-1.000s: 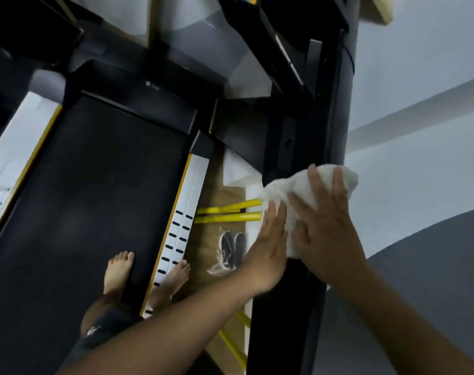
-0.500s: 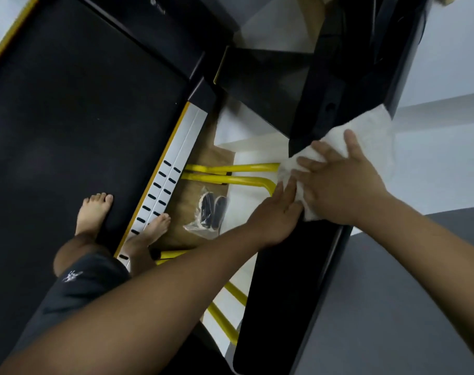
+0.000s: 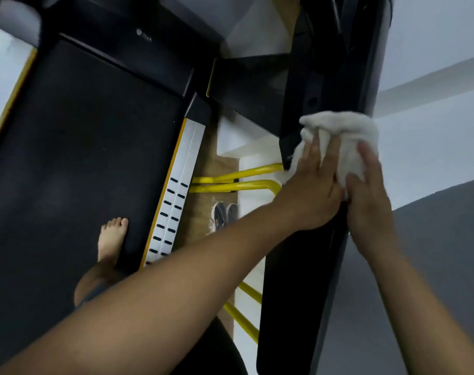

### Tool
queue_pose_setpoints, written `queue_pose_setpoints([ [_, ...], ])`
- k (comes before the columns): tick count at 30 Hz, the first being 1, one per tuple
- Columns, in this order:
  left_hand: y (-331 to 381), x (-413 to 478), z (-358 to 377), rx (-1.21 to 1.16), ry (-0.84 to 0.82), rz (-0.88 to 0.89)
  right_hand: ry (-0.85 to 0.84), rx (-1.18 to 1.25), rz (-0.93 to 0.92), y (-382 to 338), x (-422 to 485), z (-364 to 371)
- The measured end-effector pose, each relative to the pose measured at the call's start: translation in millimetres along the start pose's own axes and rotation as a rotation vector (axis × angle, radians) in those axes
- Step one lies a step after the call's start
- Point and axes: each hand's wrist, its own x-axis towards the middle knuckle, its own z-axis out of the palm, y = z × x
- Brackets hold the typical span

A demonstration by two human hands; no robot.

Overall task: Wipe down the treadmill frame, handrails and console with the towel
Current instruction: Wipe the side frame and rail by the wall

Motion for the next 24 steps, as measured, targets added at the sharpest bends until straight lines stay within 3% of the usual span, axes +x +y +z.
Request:
queue_pose_setpoints([
  [4, 1.2, -32.2, 27.8, 0.018, 0.028, -0.068, -0.085, 0.137, -0.014, 26.3, -38.6, -0.1],
  [7, 8.7, 4.8, 17.2, 0.034, 0.046, -0.105, -0.075, 0.179, 0.077, 32.6, -3.0, 2.1],
  [9, 15.2, 23.1, 14.6, 0.051, 0.112, -0.101, -0.089, 0.333, 0.126, 35.2, 22.8, -0.8],
  [12, 23.7, 32.4, 24.6, 0.149, 0.224, -0.115, -0.09, 0.539, -0.023, 45.4, 37.8, 0.2],
  [15, 30.0, 19.9, 32.4, 0.229, 0.271, -0.14, -0.103, 0.663, -0.043, 59.5, 31.4, 6.6],
  [20, 42.1, -55.9, 52.8, 0.414, 0.047, -0.088, -0.272, 0.877, 0.069, 104.4, -29.0, 25.0],
  [24, 53.6, -31.0, 25.3, 0.774, -0.136, -0.131, -0.209, 1.02, 0.129, 102.7, -36.5, 27.1],
])
